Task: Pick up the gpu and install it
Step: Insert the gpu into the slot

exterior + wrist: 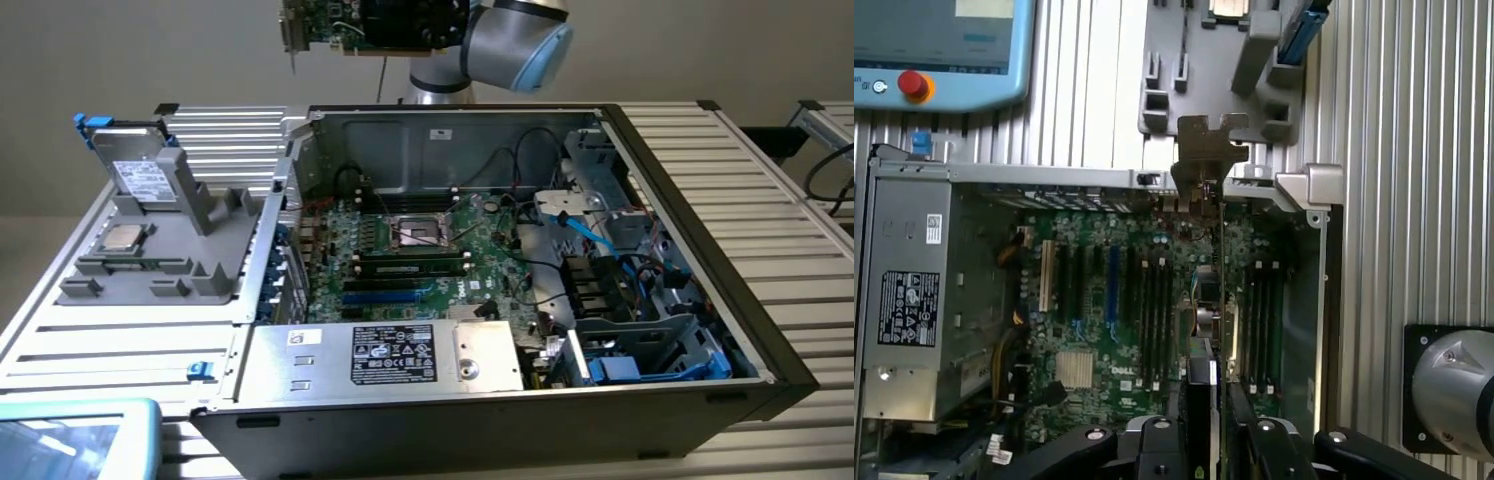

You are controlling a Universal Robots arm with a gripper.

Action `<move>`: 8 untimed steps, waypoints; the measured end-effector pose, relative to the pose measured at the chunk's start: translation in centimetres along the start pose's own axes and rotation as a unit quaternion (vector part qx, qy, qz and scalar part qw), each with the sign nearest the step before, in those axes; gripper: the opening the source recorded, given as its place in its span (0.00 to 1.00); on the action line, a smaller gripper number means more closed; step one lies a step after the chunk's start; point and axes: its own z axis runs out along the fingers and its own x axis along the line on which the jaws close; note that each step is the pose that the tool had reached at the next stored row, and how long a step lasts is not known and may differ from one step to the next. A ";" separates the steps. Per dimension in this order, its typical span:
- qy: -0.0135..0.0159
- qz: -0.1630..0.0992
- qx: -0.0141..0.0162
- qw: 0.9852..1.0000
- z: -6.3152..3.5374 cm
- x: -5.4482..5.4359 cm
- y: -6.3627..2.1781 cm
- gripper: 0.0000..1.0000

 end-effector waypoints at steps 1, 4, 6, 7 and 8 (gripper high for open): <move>0.000 0.000 0.000 1.000 0.19 0.5 -0.01 0.27; -0.001 0.000 0.000 1.000 0.73 1.8 -0.04 0.27; -0.001 0.000 0.000 1.000 1.08 2.7 -0.05 0.27; -0.001 0.000 0.000 1.000 1.53 3.7 -0.06 0.27; -0.001 0.001 0.000 1.000 1.98 4.0 -0.11 0.27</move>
